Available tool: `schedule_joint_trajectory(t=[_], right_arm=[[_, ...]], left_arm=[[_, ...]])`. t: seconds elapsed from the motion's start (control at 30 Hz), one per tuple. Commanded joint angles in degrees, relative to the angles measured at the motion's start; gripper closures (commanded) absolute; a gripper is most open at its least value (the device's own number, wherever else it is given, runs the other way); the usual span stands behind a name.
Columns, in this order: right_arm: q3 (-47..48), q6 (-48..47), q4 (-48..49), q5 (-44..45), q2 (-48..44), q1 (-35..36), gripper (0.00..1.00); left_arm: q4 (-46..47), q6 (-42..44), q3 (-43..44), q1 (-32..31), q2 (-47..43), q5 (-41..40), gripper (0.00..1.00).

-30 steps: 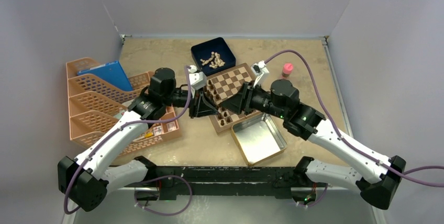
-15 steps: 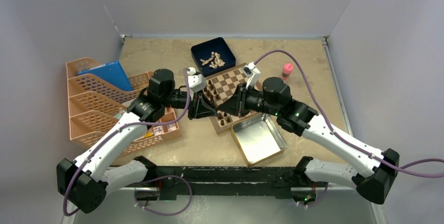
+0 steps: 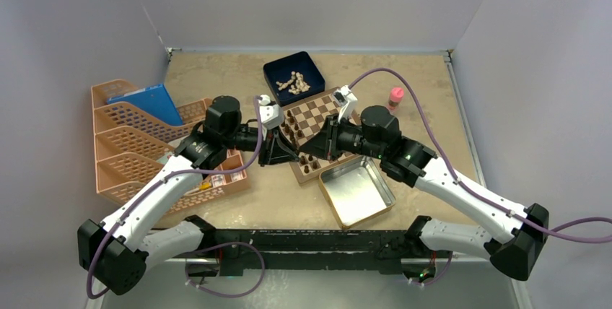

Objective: Set up the chess pieces on the board
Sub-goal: Place the chess piece on the chessboard.

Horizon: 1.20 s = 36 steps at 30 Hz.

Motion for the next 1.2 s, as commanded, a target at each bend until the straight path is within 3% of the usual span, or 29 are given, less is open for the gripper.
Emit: schedule_joint_trajectory(t=[0.0, 0.17, 0.57, 0.87, 1.03, 1.17], right_arm=[[2.3, -1.0, 2.3, 1.5, -1.7, -0.1, 0.91], [2.3, -0.4, 1.9, 6.8, -4.0, -0.1, 0.94], [2.9, -0.5, 3.4, 6.3, -4.9, -0.2, 0.99], [3.3, -2.6, 3.8, 0.4, -3.6, -0.4, 1.00], [3.8, -3.9, 3.7, -1.0, -4.1, -0.5, 1.00], [3.5, -4.1, 3.8, -1.9, -4.6, -0.6, 1.00]], left_arm=[[0.3, 1.5, 0.1, 0.0, -1.3, -0.9, 1.00], [-1.9, -0.3, -1.3, -0.1, -2.7, -5.8, 1.00], [-3.4, -2.7, -3.6, 0.0, -4.5, -10.0, 1.00], [-3.3, -1.1, -2.9, -0.1, -3.7, -4.3, 1.00], [-3.8, 4.9, -3.1, 0.0, -3.8, -1.9, 0.97], [-4.1, 5.2, -1.9, 0.0, -3.5, -4.1, 0.95]])
